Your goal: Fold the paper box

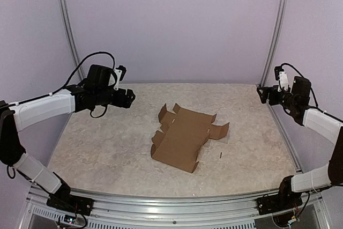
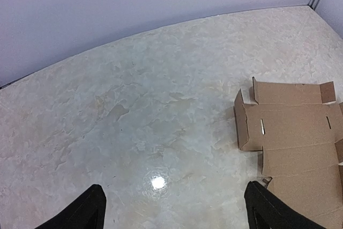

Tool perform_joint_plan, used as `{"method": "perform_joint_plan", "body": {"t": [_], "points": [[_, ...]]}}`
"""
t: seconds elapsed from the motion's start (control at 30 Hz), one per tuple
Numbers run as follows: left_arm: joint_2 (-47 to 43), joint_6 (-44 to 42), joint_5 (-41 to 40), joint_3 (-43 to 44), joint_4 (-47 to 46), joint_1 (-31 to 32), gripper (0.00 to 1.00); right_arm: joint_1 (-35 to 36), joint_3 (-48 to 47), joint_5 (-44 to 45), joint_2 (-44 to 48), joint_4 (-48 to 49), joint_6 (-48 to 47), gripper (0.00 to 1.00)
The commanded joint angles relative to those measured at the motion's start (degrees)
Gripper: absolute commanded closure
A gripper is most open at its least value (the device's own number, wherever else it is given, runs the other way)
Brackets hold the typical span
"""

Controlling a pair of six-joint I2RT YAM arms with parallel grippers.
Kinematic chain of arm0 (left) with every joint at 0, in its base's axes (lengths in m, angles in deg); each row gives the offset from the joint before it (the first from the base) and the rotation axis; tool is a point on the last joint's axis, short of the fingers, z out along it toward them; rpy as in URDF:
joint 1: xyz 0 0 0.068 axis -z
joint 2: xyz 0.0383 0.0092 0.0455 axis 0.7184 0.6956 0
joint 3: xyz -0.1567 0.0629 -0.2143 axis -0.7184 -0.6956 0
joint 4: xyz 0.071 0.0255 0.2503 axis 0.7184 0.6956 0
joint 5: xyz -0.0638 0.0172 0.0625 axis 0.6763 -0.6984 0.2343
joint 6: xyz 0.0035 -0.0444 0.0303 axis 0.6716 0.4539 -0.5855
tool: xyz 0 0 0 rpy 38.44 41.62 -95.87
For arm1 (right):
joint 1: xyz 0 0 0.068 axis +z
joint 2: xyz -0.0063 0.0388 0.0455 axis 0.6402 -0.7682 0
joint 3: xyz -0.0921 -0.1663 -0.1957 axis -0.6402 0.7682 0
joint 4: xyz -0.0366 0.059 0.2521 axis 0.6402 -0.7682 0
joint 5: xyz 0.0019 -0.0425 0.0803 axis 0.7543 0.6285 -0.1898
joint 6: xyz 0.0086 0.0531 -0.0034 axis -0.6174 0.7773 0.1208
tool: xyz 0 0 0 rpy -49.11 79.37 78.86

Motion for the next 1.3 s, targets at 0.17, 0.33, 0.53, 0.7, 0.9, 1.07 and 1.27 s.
{"method": "perform_joint_plan", "body": {"t": [0.17,0.33,0.53,0.7,0.9,1.07,1.27], "points": [[2.9,1.9,6.0,3.0,2.6,1.0,0.15,-0.7,4.0,-6.0,1.8,-0.3,-15.2,0.0],[8.2,4.2,10.2,8.2,10.0,7.7,0.16,-0.7,3.6,-15.0,2.5,-3.1,-17.9,0.0],[13.1,13.9,13.3,9.9,15.1,15.4,0.21,-0.6,3.4,-28.8,2.8,-8.8,-24.6,0.0],[13.9,21.1,18.3,6.3,15.9,16.8,0.25,-0.6,2.2,-29.9,1.8,-11.0,-25.6,0.02],[14.4,22.0,15.4,4.5,16.5,17.0,0.24,0.0,1.4,-30.7,1.5,-13.1,-26.7,0.04],[17.8,20.3,15.9,8.1,16.7,13.9,0.24,2.0,1.2,-29.3,1.8,-13.8,-27.6,0.07],[22.3,15.9,19.8,15.2,14.8,4.1,0.21,2.5,0.9,-30.0,1.8,-15.0,-28.4,0.08]]}}
